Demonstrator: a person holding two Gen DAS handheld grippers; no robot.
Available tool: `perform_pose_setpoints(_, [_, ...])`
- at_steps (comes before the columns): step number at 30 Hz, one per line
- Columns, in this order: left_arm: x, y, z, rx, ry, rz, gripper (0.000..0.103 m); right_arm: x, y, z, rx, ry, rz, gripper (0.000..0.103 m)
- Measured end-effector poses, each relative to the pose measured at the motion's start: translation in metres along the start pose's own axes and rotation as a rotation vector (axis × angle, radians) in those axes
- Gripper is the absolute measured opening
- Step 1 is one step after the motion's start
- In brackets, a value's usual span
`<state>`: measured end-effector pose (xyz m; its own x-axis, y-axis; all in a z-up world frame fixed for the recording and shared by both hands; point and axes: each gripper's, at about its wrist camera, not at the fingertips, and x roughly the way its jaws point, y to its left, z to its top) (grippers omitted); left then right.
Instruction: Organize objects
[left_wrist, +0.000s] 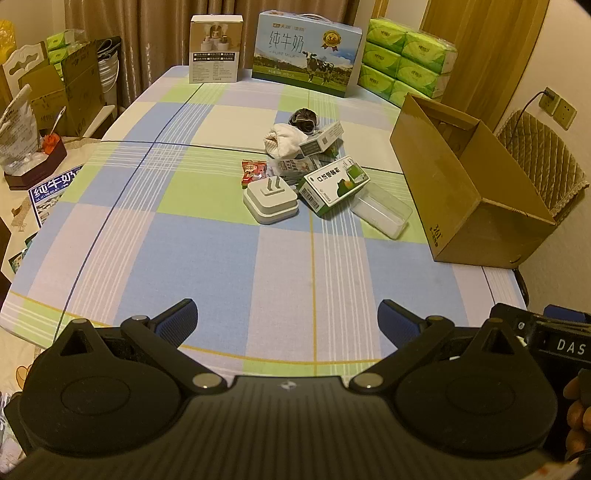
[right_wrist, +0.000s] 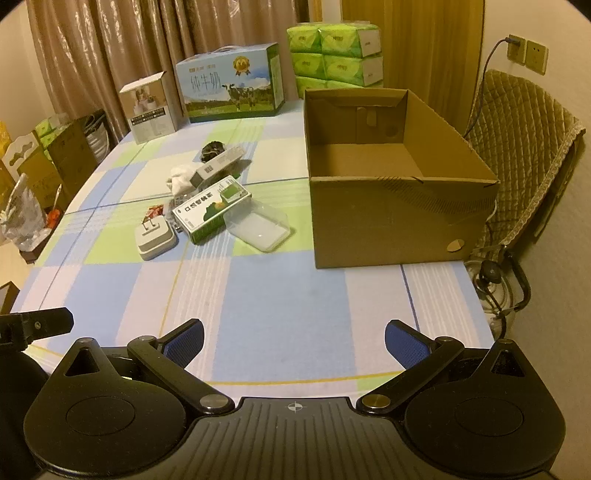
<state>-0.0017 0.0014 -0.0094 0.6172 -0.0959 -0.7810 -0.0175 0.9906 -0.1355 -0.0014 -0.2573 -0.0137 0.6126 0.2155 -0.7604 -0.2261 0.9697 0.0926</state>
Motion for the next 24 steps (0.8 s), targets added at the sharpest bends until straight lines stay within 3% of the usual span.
perform_pose_setpoints(14, [0.001,0.001,0.000,-0.006,0.001,-0.001,0.102,0.008,0.006,0.004,-0.041,0.029,-0.020,0.101])
perform_pose_setpoints(24, [0.015,0.017,0.015,-0.019,0.012,-0.011,0.102,0.021,0.016,0.009,-0.097,-0.013,0.073,0.101])
